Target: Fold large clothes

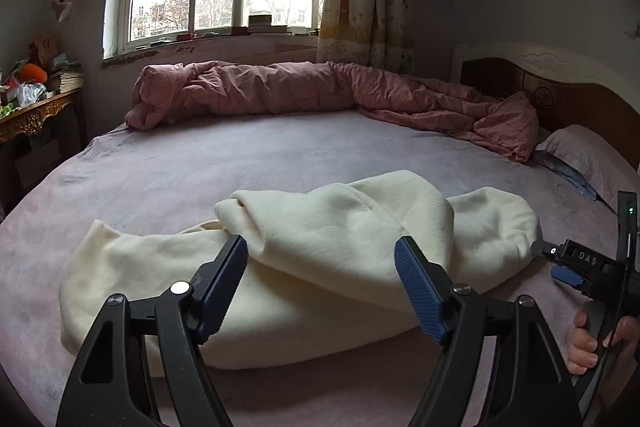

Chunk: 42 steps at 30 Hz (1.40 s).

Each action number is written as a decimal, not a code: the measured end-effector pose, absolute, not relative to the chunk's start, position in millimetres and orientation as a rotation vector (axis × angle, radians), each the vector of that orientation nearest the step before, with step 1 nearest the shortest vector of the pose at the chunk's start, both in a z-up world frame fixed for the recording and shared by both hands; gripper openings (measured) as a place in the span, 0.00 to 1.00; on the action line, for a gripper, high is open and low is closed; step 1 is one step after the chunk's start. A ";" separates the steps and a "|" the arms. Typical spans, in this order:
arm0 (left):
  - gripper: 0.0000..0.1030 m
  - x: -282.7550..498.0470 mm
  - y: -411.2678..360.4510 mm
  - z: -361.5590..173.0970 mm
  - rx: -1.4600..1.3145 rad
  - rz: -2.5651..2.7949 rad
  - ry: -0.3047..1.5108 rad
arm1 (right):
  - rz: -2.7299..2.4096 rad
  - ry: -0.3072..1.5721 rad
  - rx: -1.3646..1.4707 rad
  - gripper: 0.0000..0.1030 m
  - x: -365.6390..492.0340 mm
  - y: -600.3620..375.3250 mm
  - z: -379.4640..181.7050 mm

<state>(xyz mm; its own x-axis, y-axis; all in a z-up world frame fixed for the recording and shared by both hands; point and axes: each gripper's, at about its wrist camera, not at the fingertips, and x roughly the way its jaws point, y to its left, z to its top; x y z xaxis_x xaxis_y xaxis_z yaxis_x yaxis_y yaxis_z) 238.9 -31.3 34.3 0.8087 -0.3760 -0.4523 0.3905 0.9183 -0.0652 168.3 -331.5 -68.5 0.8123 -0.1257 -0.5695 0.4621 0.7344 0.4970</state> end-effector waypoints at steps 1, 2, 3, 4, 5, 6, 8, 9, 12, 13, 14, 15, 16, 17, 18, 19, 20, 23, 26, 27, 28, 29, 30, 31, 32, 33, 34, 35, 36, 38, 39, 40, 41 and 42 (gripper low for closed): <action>0.67 243.4 -40.0 35.8 0.029 -0.425 0.491 | -0.327 0.560 0.681 0.88 173.1 -333.1 -73.0; 0.64 248.6 -48.7 36.5 0.029 -0.435 0.505 | -0.316 0.582 0.689 0.88 177.2 -334.2 -77.2; 0.61 255.3 -56.5 36.2 0.033 -0.434 0.522 | -0.314 0.588 0.694 0.88 178.2 -335.5 -80.1; 0.50 261.5 -62.6 34.3 0.036 -0.433 0.544 | -0.313 0.587 0.695 0.88 179.2 -335.3 -82.0; 0.36 267.9 -67.4 31.6 0.036 -0.437 0.572 | -0.311 0.585 0.693 0.89 179.5 -334.6 -82.8; 0.28 274.1 -72.4 26.0 0.030 -0.447 0.609 | -0.311 0.587 0.687 0.90 180.3 -334.0 -83.9; 0.16 282.1 -77.3 12.7 0.009 -0.475 0.666 | -0.308 0.593 0.675 0.93 182.5 -331.3 -86.1; 0.16 282.5 -78.8 3.3 0.006 -0.471 0.687 | -0.305 0.595 0.671 0.94 183.6 -330.3 -86.2; 0.16 271.4 -78.8 -17.7 0.018 -0.450 0.683 | -0.302 0.602 0.668 0.96 184.1 -327.9 -87.3; 0.15 265.7 -76.0 -25.3 0.015 -0.442 0.672 | -0.302 0.603 0.667 0.96 183.9 -327.8 -87.4; 0.15 260.9 -73.2 -31.9 0.011 -0.435 0.664 | -0.300 0.603 0.667 0.97 184.2 -327.7 -87.6; 0.15 259.9 -70.0 -36.5 -0.004 -0.442 0.672 | -0.298 0.605 0.668 0.97 184.9 -327.4 -87.2; 0.16 262.7 -65.1 -35.0 -0.030 -0.455 0.684 | -0.298 0.606 0.668 0.98 184.9 -327.1 -86.9; 0.16 264.7 -62.0 -34.3 -0.052 -0.462 0.691 | -0.299 0.611 0.663 0.98 185.5 -326.6 -87.2; 0.17 266.4 -61.1 -35.6 -0.065 -0.465 0.697 | -0.307 0.622 0.654 0.98 187.4 -325.3 -87.5; 0.17 265.4 -61.4 -36.3 -0.064 -0.465 0.692 | -0.319 0.643 0.635 1.00 191.4 -323.0 -86.9; 0.17 264.2 -62.3 -35.7 -0.057 -0.460 0.684 | -0.330 0.669 0.607 1.00 196.4 -319.9 -86.1; 0.17 261.5 -65.2 -34.7 -0.040 -0.448 0.671 | -0.381 0.691 0.573 0.98 206.3 -318.3 -83.6; 0.17 260.9 -64.3 -34.9 -0.048 -0.451 0.668 | -0.469 0.583 0.709 0.73 199.5 -336.0 -85.4; 0.17 261.3 -64.3 -34.8 -0.046 -0.450 0.667 | -0.455 0.582 0.743 0.69 203.2 -343.6 -88.3; 0.17 261.1 -64.3 -34.7 -0.045 -0.449 0.666 | -0.434 0.576 0.766 0.56 205.9 -348.6 -90.2; 0.17 261.4 -63.8 -34.5 -0.045 -0.449 0.666 | -0.411 0.573 0.788 0.40 208.4 -352.6 -92.2; 0.17 261.0 -63.7 -34.1 -0.045 -0.450 0.665 | -0.398 0.583 0.805 0.35 210.6 -355.5 -93.7; 0.17 260.8 -63.5 -34.0 -0.045 -0.450 0.664 | -0.396 0.584 0.821 0.27 210.3 -356.6 -93.0; 0.17 260.8 -63.1 -34.0 -0.046 -0.451 0.664 | -0.399 0.569 0.810 0.16 209.1 -354.7 -88.6; 0.17 260.7 -63.7 -34.1 -0.047 -0.450 0.665 | -0.403 0.546 0.764 0.15 208.0 -349.1 -80.8; 0.17 260.6 -63.7 -34.2 -0.046 -0.450 0.665 | -0.410 0.518 0.702 0.14 207.3 -341.0 -72.5; 0.17 260.5 -63.5 -34.2 -0.048 -0.451 0.665 | -0.412 0.485 0.646 0.13 205.4 -332.6 -63.5; 0.17 260.9 -64.1 -33.3 -0.050 -0.451 0.666 | -0.413 0.456 0.604 0.13 203.4 -324.5 -54.5; 0.17 261.0 -63.9 -32.6 -0.053 -0.452 0.666 | -0.398 0.418 0.564 0.12 199.5 -314.7 -36.8; 0.17 261.1 -63.9 -32.0 -0.056 -0.453 0.664 | -0.376 0.399 0.555 0.12 198.6 -310.3 -26.3; 0.17 260.4 -62.9 -31.1 -0.062 -0.457 0.661 | -0.354 0.386 0.551 0.12 197.8 -306.7 -15.4; 0.17 259.4 -59.4 -29.2 -0.078 -0.468 0.653 | -0.329 0.375 0.551 0.12 195.8 -304.0 -5.2; 0.17 257.4 -54.9 -26.0 -0.098 -0.477 0.645 | -0.298 0.360 0.544 0.12 195.8 -298.1 6.9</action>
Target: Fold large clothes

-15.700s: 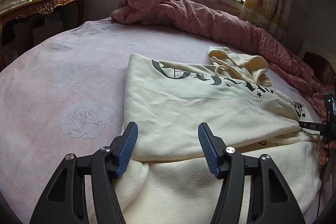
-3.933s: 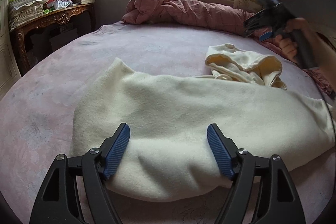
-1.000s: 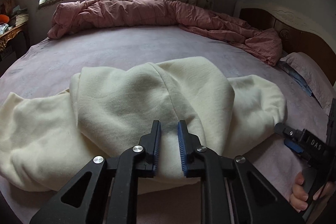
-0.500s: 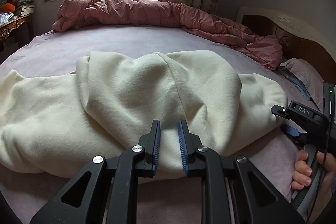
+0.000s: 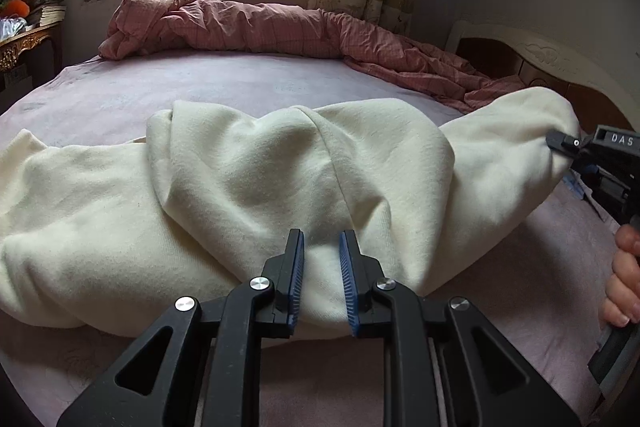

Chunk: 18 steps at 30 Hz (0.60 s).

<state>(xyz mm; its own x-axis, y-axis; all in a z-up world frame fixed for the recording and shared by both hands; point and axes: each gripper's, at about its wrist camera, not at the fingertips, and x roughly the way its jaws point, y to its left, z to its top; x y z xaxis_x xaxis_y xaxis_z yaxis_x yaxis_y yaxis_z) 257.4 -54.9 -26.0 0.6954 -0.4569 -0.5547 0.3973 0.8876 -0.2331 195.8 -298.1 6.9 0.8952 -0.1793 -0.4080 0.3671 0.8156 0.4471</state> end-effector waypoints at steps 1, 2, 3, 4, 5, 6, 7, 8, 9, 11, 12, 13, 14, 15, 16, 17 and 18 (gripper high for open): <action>0.17 252.5 -47.0 -20.8 -0.120 -0.481 0.627 | -0.271 0.349 0.529 0.12 195.4 -291.9 16.8; 0.17 246.4 -39.2 -13.7 -0.138 -0.473 0.594 | -0.229 0.332 0.501 0.12 196.1 -282.6 28.6; 0.18 240.1 -32.2 -4.2 -0.141 -0.463 0.556 | -0.205 0.318 0.466 0.12 197.4 -272.2 39.6; 0.21 235.8 -28.1 5.1 -0.125 -0.450 0.534 | -0.198 0.314 0.432 0.12 200.0 -261.0 48.9; 0.22 232.1 -23.5 15.9 -0.098 -0.425 0.516 | -0.189 0.313 0.404 0.12 203.5 -248.1 56.7; 0.23 229.6 -16.0 28.5 -0.080 -0.393 0.496 | -0.164 0.312 0.377 0.12 206.9 -234.3 64.1; 0.24 228.2 -7.0 40.4 -0.080 -0.373 0.478 | -0.133 0.314 0.353 0.12 210.9 -219.3 70.0; 0.27 228.3 3.5 51.9 -0.092 -0.361 0.469 | -0.106 0.316 0.332 0.12 214.9 -204.9 73.8; 0.28 230.7 16.6 63.1 -0.108 -0.346 0.471 | -0.082 0.319 0.302 0.12 219.2 -188.9 75.3; 0.29 233.5 38.6 78.2 -0.119 -0.326 0.471 | -0.042 0.325 0.225 0.12 228.2 -154.2 72.0; 0.29 232.6 47.6 82.9 -0.106 -0.317 0.462 | -0.024 0.334 0.187 0.12 232.0 -137.3 67.1; 0.29 229.4 56.7 85.3 -0.070 -0.296 0.443 | 0.001 0.359 0.140 0.12 238.7 -119.0 57.8; 0.29 225.0 63.0 85.4 -0.032 -0.266 0.419 | 0.022 0.396 0.089 0.12 246.9 -102.3 45.8; 0.29 218.1 71.6 82.3 0.003 -0.228 0.383 | 0.026 0.432 0.044 0.12 254.9 -89.3 32.2; 0.32 212.6 79.9 76.5 0.020 -0.195 0.353 | 0.015 0.473 -0.004 0.12 263.6 -78.7 16.3; 0.33 210.7 87.0 70.1 0.013 -0.168 0.352 | -0.005 0.514 -0.044 0.12 271.4 -72.2 0.7; 0.33 213.5 93.8 63.1 -0.011 -0.150 0.387 | -0.024 0.547 -0.067 0.12 277.5 -70.0 -12.3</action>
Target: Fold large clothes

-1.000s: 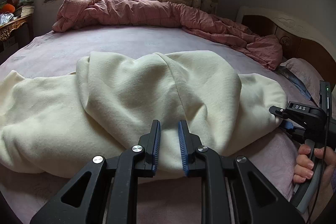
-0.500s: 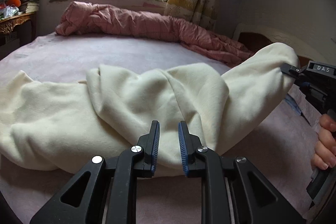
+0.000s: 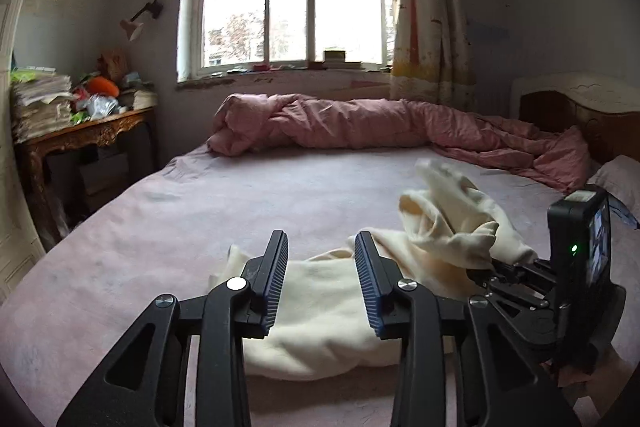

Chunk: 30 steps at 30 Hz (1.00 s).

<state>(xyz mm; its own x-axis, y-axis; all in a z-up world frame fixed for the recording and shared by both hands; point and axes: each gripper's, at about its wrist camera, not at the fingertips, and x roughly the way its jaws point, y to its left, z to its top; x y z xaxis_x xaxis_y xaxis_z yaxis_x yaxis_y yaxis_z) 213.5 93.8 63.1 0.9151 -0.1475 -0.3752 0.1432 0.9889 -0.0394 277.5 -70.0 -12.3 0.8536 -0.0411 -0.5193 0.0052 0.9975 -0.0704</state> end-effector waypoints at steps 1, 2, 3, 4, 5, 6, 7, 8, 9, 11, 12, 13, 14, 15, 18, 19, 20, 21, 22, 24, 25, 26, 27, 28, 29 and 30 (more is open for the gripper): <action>0.32 218.2 98.8 58.3 -0.043 -0.165 0.429 | -0.039 0.569 -0.086 0.12 281.2 -69.7 -22.9; 0.32 222.4 102.6 54.9 -0.078 -0.196 0.456 | -0.046 0.558 -0.110 0.12 279.9 -69.2 -28.5; 0.32 225.3 105.6 52.4 -0.103 -0.206 0.467 | -0.054 0.536 -0.148 0.12 274.6 -66.9 -29.3; 0.32 227.0 106.6 50.4 -0.110 -0.196 0.470 | -0.060 0.528 -0.172 0.12 269.6 -64.6 -29.1; 0.32 228.2 105.0 48.6 -0.099 -0.188 0.468 | -0.060 0.530 -0.183 0.12 265.6 -65.1 -28.7; 0.32 228.7 101.1 46.9 -0.075 -0.184 0.465 | -0.055 0.537 -0.193 0.12 261.0 -67.8 -31.4; 0.32 229.0 98.5 46.0 -0.059 -0.180 0.460 | -0.050 0.545 -0.211 0.12 257.5 -69.1 -32.5; 0.32 229.1 96.6 45.7 -0.054 -0.178 0.458 | -0.049 0.549 -0.234 0.12 252.9 -70.9 -33.4; 0.32 227.4 95.3 45.6 -0.063 -0.188 0.460 | -0.055 0.546 -0.251 0.12 248.5 -74.5 -33.3; 0.32 226.5 94.9 46.5 -0.117 -0.239 0.490 | -0.085 0.531 -0.264 0.12 241.4 -86.6 -35.0; 0.32 226.5 93.8 47.2 -0.143 -0.262 0.505 | -0.114 0.538 -0.264 0.12 244.0 -95.2 -37.2; 0.32 226.5 92.1 47.7 -0.155 -0.278 0.508 | -0.151 0.560 -0.267 0.12 248.7 -103.1 -41.0; 0.32 225.3 89.5 48.3 -0.152 -0.284 0.503 | -0.184 0.585 -0.279 0.12 252.6 -108.4 -42.4; 0.32 223.5 85.2 49.5 -0.131 -0.279 0.492 | -0.205 0.590 -0.296 0.12 252.8 -110.5 -42.6; 0.33 221.5 75.1 49.7 -0.081 -0.266 0.467 | -0.113 0.545 -0.316 0.12 235.6 -105.5 -39.1; 0.33 222.0 73.8 49.3 -0.080 -0.266 0.468 | -0.083 0.530 -0.332 0.12 229.3 -100.2 -39.1; 0.33 222.7 74.0 49.2 -0.089 -0.269 0.471 | -0.062 0.519 -0.360 0.12 224.7 -93.1 -40.4; 0.33 223.9 74.9 49.0 -0.101 -0.274 0.476 | -0.057 0.515 -0.399 0.12 222.8 -85.2 -42.7; 0.33 225.1 76.4 48.5 -0.114 -0.278 0.482 | -0.069 0.519 -0.443 0.12 223.6 -77.1 -46.6; 0.33 225.8 78.1 47.1 -0.122 -0.281 0.494 | -0.091 0.540 -0.488 0.16 229.6 -67.6 -54.1; 0.33 226.1 78.0 46.3 -0.115 -0.281 0.500 | -0.086 0.548 -0.486 0.16 231.1 -67.6 -55.6; 0.33 226.0 77.5 45.6 -0.105 -0.279 0.502 | -0.056 0.547 -0.452 0.16 230.0 -72.0 -53.1; 0.33 225.3 76.5 44.7 -0.098 -0.277 0.500 | -0.001 0.546 -0.383 0.17 227.9 -80.7 -48.3; 0.33 224.4 75.3 43.5 -0.095 -0.279 0.500 | 0.063 0.558 -0.292 0.19 227.9 -92.8 -42.7; 0.33 224.1 74.1 41.8 -0.096 -0.291 0.504 | 0.124 0.575 -0.182 0.20 228.6 -109.0 -38.5; 0.33 224.2 72.1 40.2 -0.098 -0.305 0.511 | 0.173 0.588 -0.080 0.21 229.5 -124.9 -36.1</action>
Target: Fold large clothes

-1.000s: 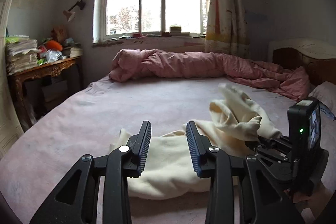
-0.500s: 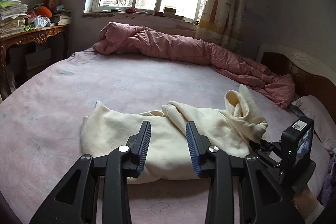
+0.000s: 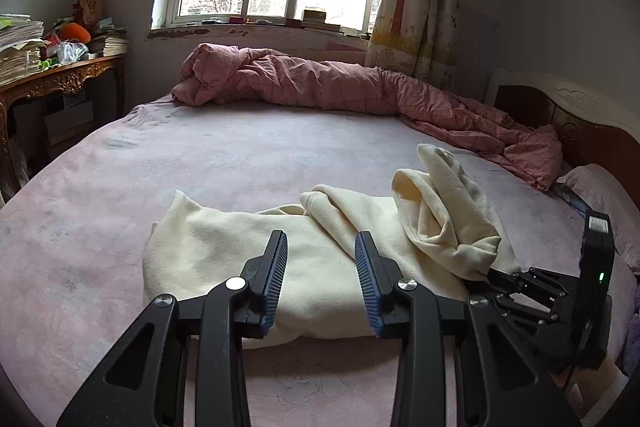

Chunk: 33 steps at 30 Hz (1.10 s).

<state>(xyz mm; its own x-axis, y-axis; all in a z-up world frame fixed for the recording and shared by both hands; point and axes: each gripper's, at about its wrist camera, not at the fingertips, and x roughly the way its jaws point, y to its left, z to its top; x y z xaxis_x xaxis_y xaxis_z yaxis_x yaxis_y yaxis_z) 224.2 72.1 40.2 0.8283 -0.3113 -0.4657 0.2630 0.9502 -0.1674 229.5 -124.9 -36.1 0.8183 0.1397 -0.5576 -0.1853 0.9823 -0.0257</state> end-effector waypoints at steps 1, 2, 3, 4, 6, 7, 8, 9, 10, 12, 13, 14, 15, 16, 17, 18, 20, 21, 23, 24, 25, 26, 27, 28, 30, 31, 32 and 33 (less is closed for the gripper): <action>0.33 224.6 69.6 38.7 -0.097 -0.314 0.515 | 0.216 0.594 0.007 0.22 229.3 -139.2 -35.2; 0.33 224.9 66.5 37.5 -0.093 -0.318 0.519 | 0.262 0.595 0.078 0.29 227.9 -151.0 -35.3; 0.33 225.4 63.2 36.4 -0.084 -0.324 0.523 | 0.307 0.601 0.133 0.34 226.5 -159.0 -36.2; 0.33 225.3 59.3 35.2 -0.072 -0.330 0.525 | 0.363 0.612 0.185 0.48 225.3 -165.2 -38.1; 0.33 223.8 51.3 33.3 -0.042 -0.337 0.520 | 0.439 0.626 0.238 0.58 222.9 -169.4 -41.3; 0.33 223.2 47.0 32.8 -0.026 -0.342 0.517 | 0.438 0.629 0.233 0.58 222.8 -169.0 -42.5; 0.34 222.8 43.4 32.8 -0.013 -0.346 0.513 | 0.433 0.630 0.231 0.58 223.6 -169.0 -43.6; 0.34 221.9 38.9 33.7 -0.001 -0.349 0.507 | 0.431 0.632 0.238 0.58 224.9 -169.3 -45.3; 0.34 221.9 35.1 35.5 0.003 -0.355 0.502 | 0.435 0.639 0.252 0.58 226.7 -171.1 -47.4; 0.39 225.4 28.2 43.3 -0.015 -0.387 0.498 | 0.445 0.643 0.275 0.58 227.9 -173.2 -49.8; 0.43 227.9 23.8 48.3 -0.027 -0.410 0.499 | 0.444 0.640 0.280 0.58 228.3 -171.9 -49.4; 0.45 230.4 18.8 53.6 -0.033 -0.432 0.499 | 0.439 0.637 0.281 0.58 226.0 -172.5 -48.5; 0.45 233.4 11.2 61.3 -0.032 -0.457 0.497 | 0.419 0.632 0.271 0.58 222.4 -172.6 -46.8; 0.45 235.1 3.9 67.9 -0.028 -0.466 0.490 | 0.393 0.624 0.261 0.58 217.8 -172.6 -43.8; 0.48 236.2 -6.3 75.7 -0.020 -0.469 0.478 | 0.364 0.616 0.247 0.58 212.1 -173.5 -39.2; 0.51 237.6 -16.8 83.3 -0.006 -0.476 0.469 | 0.301 0.598 0.226 0.58 204.6 -175.1 -34.0; 0.56 240.5 -38.1 94.1 0.025 -0.490 0.459 | 0.059 0.450 0.183 0.59 182.5 -187.9 -18.1; 0.56 242.9 -49.6 98.9 0.037 -0.497 0.453 | -0.065 0.363 0.172 0.62 171.9 -197.8 -11.3; 0.56 248.0 -66.9 103.0 0.032 -0.503 0.456 | -0.240 0.282 0.206 0.74 164.0 -225.2 -2.8; 0.56 251.6 -74.1 103.2 0.017 -0.512 0.469 | -0.257 0.308 0.263 0.74 167.4 -243.4 -2.2; 0.56 254.6 -79.1 102.2 0.001 -0.525 0.484 | -0.259 0.352 0.330 0.74 172.3 -260.6 -4.1; 0.56 257.5 -83.7 100.2 -0.016 -0.535 0.501 | -0.266 0.390 0.391 0.74 176.3 -275.2 -7.4; 0.56 259.4 -87.1 97.3 -0.025 -0.538 0.515 | -0.257 0.426 0.454 0.74 180.5 -290.7 -12.3; 0.56 260.1 -89.3 94.2 -0.025 -0.541 0.524 | -0.236 0.459 0.501 0.74 185.1 -303.5 -16.7; 0.56 258.5 -92.3 85.9 0.012 -0.530 0.528 | -0.237 0.523 0.552 0.74 193.2 -324.6 -24.2; 0.56 257.1 -91.4 81.7 0.033 -0.512 0.524 | -0.239 0.523 0.569 0.74 194.8 -334.7 -26.6; 0.56 256.1 -88.2 77.2 0.049 -0.494 0.524 | -0.249 0.514 0.579 0.74 196.0 -342.1 -29.3; 0.56 255.2 -83.0 72.5 0.054 -0.480 0.528 | -0.278 0.520 0.583 0.74 199.0 -350.0 -31.6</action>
